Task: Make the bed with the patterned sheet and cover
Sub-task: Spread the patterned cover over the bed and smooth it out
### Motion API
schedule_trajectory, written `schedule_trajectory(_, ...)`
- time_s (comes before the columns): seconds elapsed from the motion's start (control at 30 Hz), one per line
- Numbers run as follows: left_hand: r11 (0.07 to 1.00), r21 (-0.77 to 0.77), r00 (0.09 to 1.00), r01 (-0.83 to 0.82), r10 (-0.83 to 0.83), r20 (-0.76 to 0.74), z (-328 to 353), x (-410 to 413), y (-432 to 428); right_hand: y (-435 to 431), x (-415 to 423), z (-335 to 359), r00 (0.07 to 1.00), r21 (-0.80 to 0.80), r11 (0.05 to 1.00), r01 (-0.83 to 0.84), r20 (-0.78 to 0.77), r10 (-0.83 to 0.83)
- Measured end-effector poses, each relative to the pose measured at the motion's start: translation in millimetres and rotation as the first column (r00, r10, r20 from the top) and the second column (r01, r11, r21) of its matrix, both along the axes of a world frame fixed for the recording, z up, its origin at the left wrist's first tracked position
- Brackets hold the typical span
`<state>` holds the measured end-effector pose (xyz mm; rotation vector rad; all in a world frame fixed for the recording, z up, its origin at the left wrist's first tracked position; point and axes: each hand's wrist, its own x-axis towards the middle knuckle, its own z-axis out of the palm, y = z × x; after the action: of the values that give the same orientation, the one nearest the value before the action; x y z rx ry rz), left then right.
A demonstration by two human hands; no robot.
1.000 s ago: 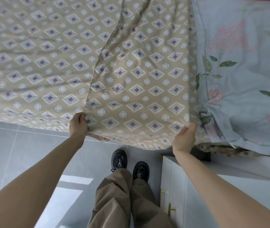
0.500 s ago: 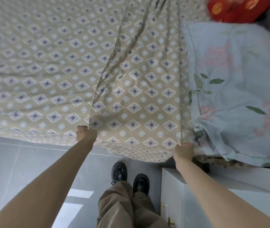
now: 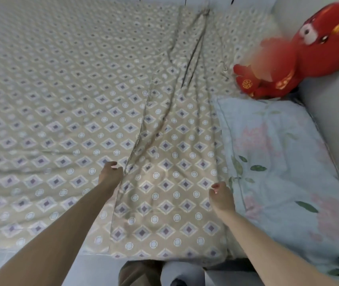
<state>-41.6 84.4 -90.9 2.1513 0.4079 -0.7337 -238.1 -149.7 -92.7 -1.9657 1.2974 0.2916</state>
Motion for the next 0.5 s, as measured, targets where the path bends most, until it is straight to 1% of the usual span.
schedule_trajectory(0.1, 0.997, -0.032, 0.997, 0.073, -0.073, -0.015, 0.2, 47.2, -18.3, -16.0, 50.4, 1.7, 0.999, -0.020, 0.999, -0.025, -0.031, 0.025)
schedule_trajectory(0.27, 0.984, -0.087, 0.986, 0.154, -0.159, -0.054, -9.9, 115.5, -58.7, -42.7, 124.5, -11.8, 0.998, -0.026, 0.998, -0.049, -0.031, 0.048)
schedule_trajectory(0.4, 0.969, -0.141, 0.972, 0.204, -0.218, -0.089, -26.4, 161.1, -100.0, -71.0, 171.4, -27.2, 0.996, -0.059, 0.996, -0.065, -0.060, 0.061)
schedule_trajectory(0.5, 0.961, -0.176, 0.969, 0.216, -0.232, -0.080, -43.0, 192.6, -131.4, -94.0, 199.9, -38.9, 0.995, -0.104, 0.990, -0.093, -0.053, 0.088)
